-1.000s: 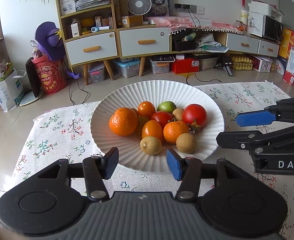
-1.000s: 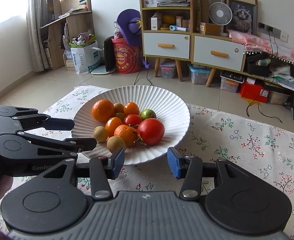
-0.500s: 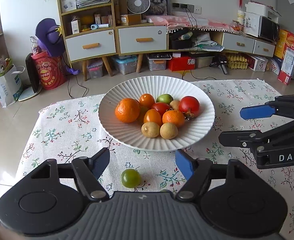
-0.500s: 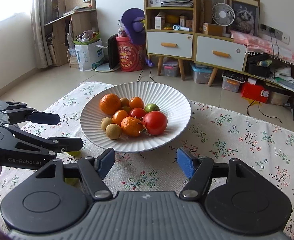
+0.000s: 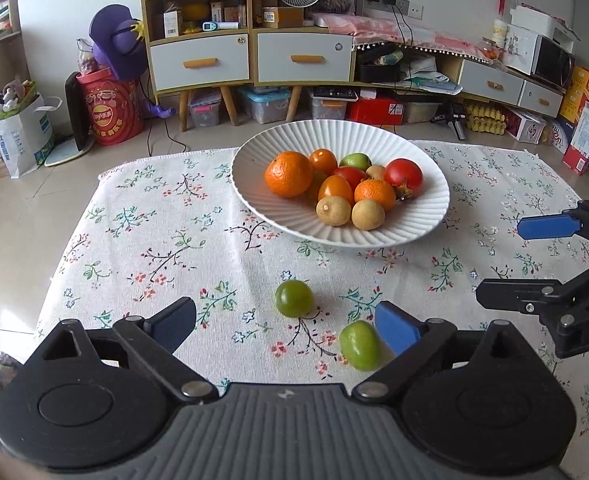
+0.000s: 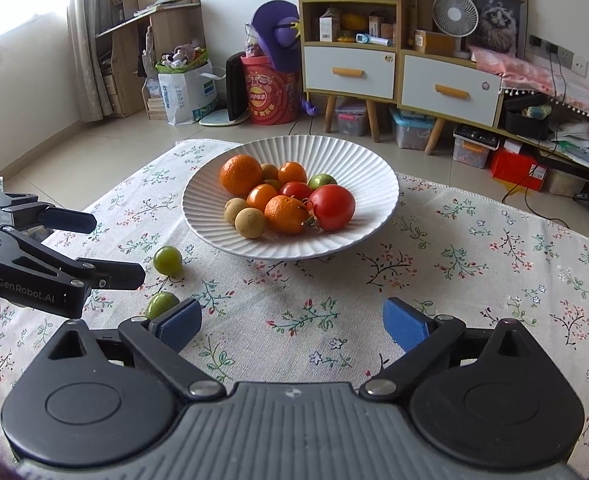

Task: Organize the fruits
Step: 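Withdraw both tools from the bowl back over the two green plums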

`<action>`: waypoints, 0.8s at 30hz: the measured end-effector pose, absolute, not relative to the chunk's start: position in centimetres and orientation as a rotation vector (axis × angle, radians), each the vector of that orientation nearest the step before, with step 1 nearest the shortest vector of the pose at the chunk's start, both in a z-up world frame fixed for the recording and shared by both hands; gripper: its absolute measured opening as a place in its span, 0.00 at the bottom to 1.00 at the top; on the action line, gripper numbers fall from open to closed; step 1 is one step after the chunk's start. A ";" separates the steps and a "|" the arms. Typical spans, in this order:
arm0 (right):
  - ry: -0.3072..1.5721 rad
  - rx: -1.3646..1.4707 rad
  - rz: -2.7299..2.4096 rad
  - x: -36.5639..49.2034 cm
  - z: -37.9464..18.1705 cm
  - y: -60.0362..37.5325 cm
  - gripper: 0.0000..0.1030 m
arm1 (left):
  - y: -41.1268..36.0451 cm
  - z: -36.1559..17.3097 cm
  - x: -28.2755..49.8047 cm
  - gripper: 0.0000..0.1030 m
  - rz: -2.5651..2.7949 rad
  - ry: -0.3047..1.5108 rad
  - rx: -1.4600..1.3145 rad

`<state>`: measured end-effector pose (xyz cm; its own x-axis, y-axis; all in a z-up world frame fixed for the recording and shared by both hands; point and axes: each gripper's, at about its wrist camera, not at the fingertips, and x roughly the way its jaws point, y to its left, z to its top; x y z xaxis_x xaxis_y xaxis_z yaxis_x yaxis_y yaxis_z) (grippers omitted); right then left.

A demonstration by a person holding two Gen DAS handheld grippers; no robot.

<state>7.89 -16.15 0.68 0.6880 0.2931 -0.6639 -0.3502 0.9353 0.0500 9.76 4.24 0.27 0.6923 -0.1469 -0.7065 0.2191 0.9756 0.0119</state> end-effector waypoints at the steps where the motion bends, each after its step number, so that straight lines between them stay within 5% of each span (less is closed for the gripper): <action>1: 0.734 -0.087 0.364 7.7 0.5 -16.0 0.96 | 4.3 0.2 9.5 0.91 -0.200 0.784 0.099; 24: 0.796 -0.224 0.458 5.2 -3.2 -10.5 0.96 | 7.9 -3.5 9.4 0.95 -0.107 0.843 0.104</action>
<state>5.24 -10.47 -3.20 0.6090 0.3098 -0.7302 -0.4752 0.8796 -0.0231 9.43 7.94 -3.50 0.6604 -0.0532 -0.7490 0.1359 0.9895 0.0496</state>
